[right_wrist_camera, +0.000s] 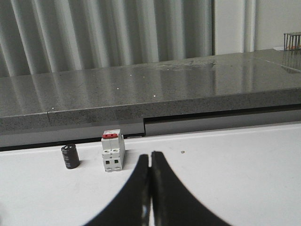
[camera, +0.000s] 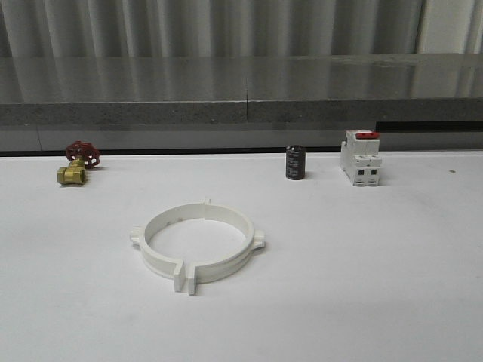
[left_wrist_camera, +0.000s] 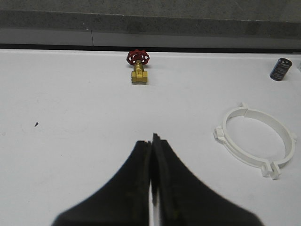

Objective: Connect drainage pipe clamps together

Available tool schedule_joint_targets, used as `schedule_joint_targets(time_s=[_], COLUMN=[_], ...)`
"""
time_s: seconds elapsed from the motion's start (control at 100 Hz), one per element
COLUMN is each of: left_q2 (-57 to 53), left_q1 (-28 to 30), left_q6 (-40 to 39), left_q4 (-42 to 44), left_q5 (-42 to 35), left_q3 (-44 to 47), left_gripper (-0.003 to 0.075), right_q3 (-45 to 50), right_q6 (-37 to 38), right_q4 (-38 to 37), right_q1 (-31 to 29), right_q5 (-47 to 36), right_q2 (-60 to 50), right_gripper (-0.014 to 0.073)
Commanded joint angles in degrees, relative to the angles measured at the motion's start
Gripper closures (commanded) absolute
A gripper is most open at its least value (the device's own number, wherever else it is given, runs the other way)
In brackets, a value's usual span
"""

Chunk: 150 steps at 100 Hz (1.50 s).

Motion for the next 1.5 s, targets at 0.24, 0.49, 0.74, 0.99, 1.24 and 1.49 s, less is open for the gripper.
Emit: schedule_joint_targets(time_s=[0.24,0.49,0.74,0.99,1.24,1.49], left_q2=[-4.89,-15.44,-20.87,-20.87,-20.87,-20.87], left_q1=[0.33,0.33,0.33,0.33,0.33,0.33], left_q6=[0.08,-3.29,-9.35,-9.39,-9.39,-9.39], left_q4=[8.41,11.01,13.74,13.13,13.13,13.13], left_q5=[-27.49,-35.66,-35.46,-35.63,-35.63,-35.63], left_q3=[9.80,22.53,29.33,30.64,30.64,30.64], left_gripper=[0.0741,0.0741,0.0741,0.0741,0.0741,0.0741], right_q3=[-0.95,-0.95,-0.95,-0.95,-0.95,-0.95], right_q6=[-0.38,-0.38,-0.38,-0.38,-0.38,-0.38], right_q4=[-0.09,-0.09,-0.09,-0.09,-0.09,-0.09], right_q1=[0.01,0.01,0.01,0.01,0.01,0.01], right_q5=[-5.14,-5.14,-5.14,-5.14,-5.14,-5.14], right_q2=[-1.05,-1.05,-1.05,-1.00,-1.00,-1.00], right_gripper=[0.0661,0.0661,0.0661,0.0661,0.0661,0.0661])
